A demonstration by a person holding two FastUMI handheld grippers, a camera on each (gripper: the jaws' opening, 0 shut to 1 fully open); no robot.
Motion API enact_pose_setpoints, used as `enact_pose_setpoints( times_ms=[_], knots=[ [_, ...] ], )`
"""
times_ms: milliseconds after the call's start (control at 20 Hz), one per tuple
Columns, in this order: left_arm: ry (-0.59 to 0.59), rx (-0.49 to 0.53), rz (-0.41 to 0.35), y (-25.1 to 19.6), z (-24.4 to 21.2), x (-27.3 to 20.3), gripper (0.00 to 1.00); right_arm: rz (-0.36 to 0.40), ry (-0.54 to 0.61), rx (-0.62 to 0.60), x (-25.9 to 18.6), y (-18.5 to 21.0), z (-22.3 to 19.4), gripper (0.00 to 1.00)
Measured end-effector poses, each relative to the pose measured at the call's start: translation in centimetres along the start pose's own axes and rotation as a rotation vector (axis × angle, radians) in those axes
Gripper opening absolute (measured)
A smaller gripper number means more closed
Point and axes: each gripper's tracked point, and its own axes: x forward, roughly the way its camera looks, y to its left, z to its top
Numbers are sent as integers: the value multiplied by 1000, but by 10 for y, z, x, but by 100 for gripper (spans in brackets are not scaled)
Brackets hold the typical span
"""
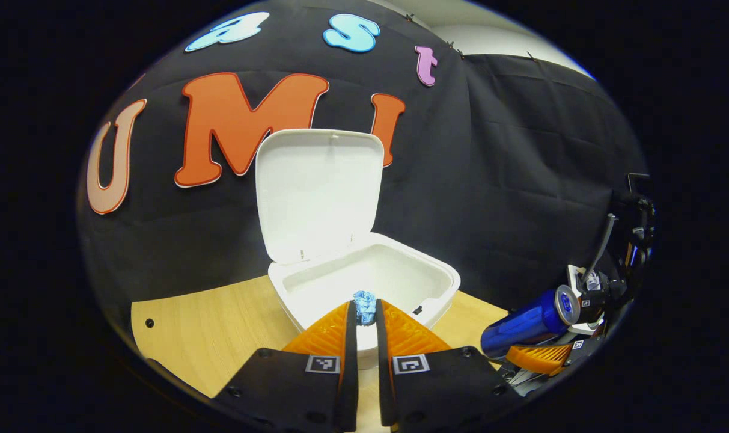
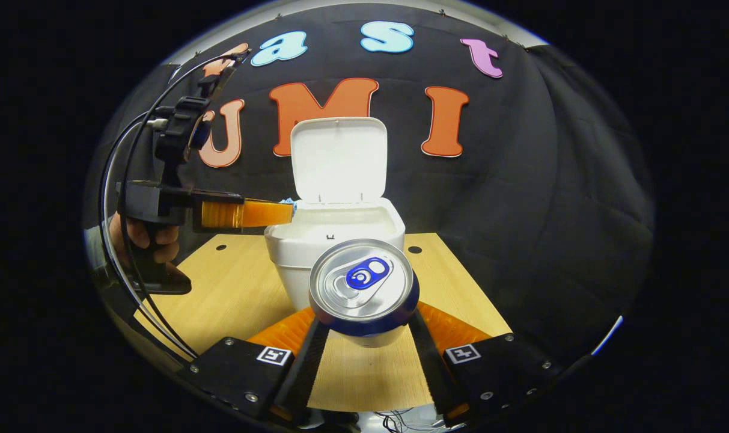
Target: Press the lid of the desktop garbage bin to open it, pick up the crumpled paper on the desktop and throw it into the bin, then pick up the pop can on the desktop and drop it into the bin, and finally close the garbage bin lid.
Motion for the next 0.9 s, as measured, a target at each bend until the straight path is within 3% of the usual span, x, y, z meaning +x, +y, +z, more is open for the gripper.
enact_pose_setpoints(
  times_ms=[500, 550, 600, 900],
  knots=[
    [34, 29, 10, 6, -18, 1, 24, -26, -10, -2, -3, -5, 6, 78],
    [26, 32, 12, 6, -18, -2, 28, -33, -16, -5, -2, -7, 9, 78],
    [26, 37, 14, 7, -18, -3, 24, -33, -21, -9, -1, -9, 11, 78],
    [12, 56, 5, 9, -17, -4, 42, -47, -75, -51, 3, -18, 33, 78]
  ],
)
